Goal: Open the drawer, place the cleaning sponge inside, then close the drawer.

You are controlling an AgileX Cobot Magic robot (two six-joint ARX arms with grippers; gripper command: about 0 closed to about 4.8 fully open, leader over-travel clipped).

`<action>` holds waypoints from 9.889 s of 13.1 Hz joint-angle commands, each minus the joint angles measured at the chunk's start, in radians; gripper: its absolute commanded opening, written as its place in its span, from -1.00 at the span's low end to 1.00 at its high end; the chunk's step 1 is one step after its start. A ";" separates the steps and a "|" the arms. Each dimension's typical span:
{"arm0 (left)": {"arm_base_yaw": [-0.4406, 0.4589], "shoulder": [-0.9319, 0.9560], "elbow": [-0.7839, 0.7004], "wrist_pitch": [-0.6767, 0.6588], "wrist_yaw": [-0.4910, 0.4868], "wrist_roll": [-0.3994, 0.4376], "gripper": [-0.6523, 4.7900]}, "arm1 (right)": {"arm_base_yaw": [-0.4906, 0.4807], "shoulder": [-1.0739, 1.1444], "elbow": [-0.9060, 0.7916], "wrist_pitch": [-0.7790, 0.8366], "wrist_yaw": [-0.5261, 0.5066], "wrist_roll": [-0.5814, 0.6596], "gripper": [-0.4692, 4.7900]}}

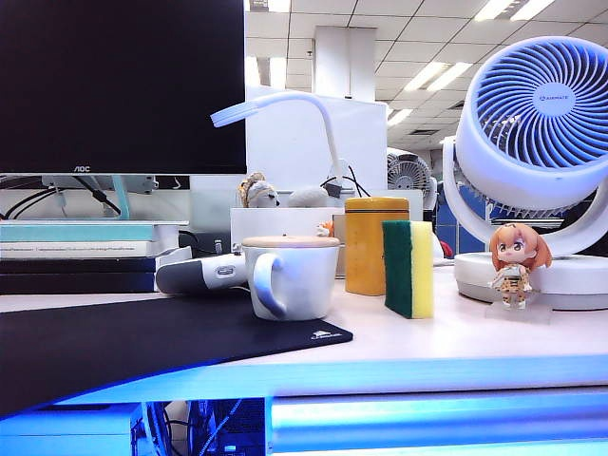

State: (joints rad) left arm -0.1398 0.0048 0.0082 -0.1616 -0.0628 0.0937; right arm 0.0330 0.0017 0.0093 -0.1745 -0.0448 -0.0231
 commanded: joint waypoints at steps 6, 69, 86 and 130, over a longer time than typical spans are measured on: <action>0.000 -0.002 0.010 -0.017 -0.044 -0.087 -0.78 | 0.001 0.000 0.013 0.027 0.005 0.142 -0.84; -0.193 0.797 1.118 -0.391 0.497 -0.042 -0.78 | -0.821 1.407 0.239 0.650 -0.955 0.735 -0.83; -0.193 0.819 1.118 -0.617 0.701 0.076 -0.78 | -0.951 1.764 0.299 0.729 -1.041 0.657 1.00; -0.193 0.818 1.118 -0.631 0.711 0.090 -0.78 | -0.985 1.844 0.354 0.917 -1.256 0.797 1.00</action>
State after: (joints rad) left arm -0.3328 0.8249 1.1229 -0.7986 0.6437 0.1833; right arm -0.9535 1.8481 0.3542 0.7712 -1.3006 0.7704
